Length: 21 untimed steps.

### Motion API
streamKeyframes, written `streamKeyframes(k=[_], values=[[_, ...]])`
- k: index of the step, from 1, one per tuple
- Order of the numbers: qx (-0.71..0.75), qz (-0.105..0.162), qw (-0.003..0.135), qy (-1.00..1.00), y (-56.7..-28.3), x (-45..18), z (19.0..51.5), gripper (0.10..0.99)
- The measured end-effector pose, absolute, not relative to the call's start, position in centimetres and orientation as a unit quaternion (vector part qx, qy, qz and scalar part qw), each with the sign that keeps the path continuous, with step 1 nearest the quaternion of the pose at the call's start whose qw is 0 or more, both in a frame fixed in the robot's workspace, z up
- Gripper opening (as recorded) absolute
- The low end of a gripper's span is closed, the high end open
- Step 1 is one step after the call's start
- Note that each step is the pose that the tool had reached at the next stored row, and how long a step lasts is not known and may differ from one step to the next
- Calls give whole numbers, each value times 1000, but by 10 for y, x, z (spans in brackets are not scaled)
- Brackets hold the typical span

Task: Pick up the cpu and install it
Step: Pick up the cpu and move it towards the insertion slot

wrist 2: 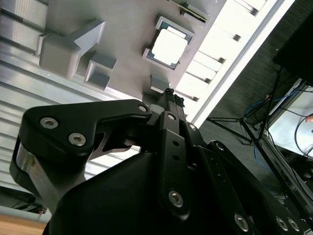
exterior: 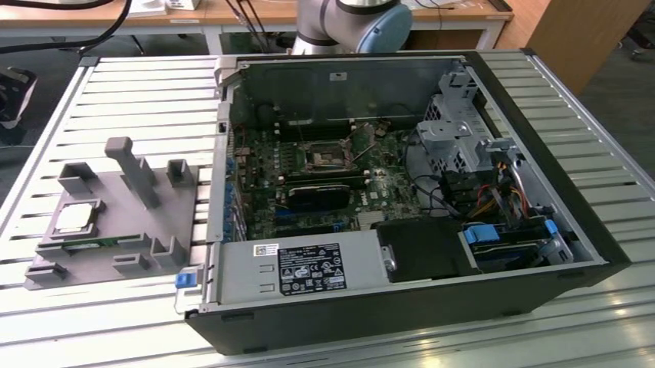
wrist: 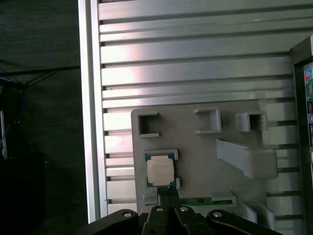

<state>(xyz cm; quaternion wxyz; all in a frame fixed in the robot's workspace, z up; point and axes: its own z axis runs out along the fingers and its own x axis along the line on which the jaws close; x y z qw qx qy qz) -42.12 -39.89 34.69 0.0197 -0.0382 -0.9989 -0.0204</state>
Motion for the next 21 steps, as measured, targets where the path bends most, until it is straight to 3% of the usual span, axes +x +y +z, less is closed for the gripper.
streamKeyframes(k=[21], values=[[-38,-20,20,-999,-400,-422,342,106]])
